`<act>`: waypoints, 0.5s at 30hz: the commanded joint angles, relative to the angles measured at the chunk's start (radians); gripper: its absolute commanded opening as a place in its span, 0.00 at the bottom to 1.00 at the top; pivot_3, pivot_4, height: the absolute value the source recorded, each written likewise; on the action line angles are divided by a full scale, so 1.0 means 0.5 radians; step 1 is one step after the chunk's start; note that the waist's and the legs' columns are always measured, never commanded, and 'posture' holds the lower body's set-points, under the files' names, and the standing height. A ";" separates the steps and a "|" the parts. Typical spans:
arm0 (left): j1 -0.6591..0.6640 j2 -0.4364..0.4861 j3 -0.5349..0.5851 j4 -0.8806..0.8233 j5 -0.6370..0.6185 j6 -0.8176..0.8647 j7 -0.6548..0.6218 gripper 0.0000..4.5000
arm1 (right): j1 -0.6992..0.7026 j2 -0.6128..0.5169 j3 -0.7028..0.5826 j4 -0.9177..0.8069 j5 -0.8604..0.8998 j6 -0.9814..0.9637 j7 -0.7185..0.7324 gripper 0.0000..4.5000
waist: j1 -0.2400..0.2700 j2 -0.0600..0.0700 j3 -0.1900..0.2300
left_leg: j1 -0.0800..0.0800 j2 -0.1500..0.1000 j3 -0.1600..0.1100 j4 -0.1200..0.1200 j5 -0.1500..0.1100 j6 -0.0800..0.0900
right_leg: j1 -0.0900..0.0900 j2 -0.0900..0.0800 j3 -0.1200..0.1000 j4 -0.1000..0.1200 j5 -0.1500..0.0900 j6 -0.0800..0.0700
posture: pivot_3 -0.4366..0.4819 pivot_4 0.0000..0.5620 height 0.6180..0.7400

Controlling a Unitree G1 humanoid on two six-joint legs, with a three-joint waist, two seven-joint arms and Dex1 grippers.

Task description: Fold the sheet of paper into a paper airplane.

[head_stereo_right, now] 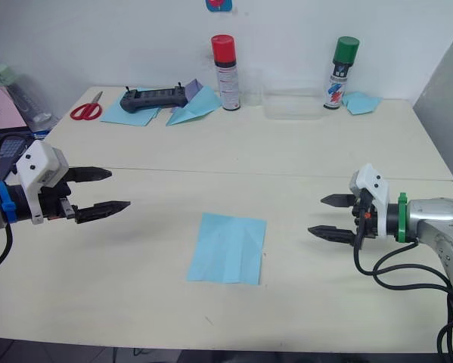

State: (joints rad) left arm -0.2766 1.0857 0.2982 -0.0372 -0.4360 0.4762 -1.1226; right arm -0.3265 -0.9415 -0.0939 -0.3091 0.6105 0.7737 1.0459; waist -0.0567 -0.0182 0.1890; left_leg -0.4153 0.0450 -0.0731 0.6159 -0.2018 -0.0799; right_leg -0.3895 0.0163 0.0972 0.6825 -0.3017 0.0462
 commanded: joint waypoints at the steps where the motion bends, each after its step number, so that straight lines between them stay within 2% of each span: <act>1: -0.035 0.010 0.003 0.016 0.028 -0.055 0.001 1.00 | -0.016 -0.030 -0.057 -0.038 0.026 0.000 0.008 1.00 | 0.000 0.000 0.000 | 0.000 0.000 0.000 0.000 0.000 0.000 | 0.000 0.000 0.000 0.000 0.000 0.000 | 0.48 0.27 1.00; 15: -0.166 -0.056 -0.141 0.055 0.014 -0.029 -0.013 1.00 | 0.046 -0.029 -0.103 -0.089 0.048 0.027 -0.020 1.00 | 0.001 0.000 0.000 | 0.000 0.000 0.000 0.002 0.000 0.000 | 0.000 0.000 0.000 0.001 0.000 0.000 | 0.48 0.27 1.00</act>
State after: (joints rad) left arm -0.3342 1.0587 0.2204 0.0021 -0.4198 0.4557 -1.1290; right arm -0.3002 -0.9415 -0.1069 -0.3229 0.6156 0.7908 1.0411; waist -0.0563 -0.0183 0.1890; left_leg -0.4154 0.0449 -0.0733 0.6172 -0.2018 -0.0798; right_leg -0.3893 0.0163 0.0970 0.6833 -0.3015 0.0461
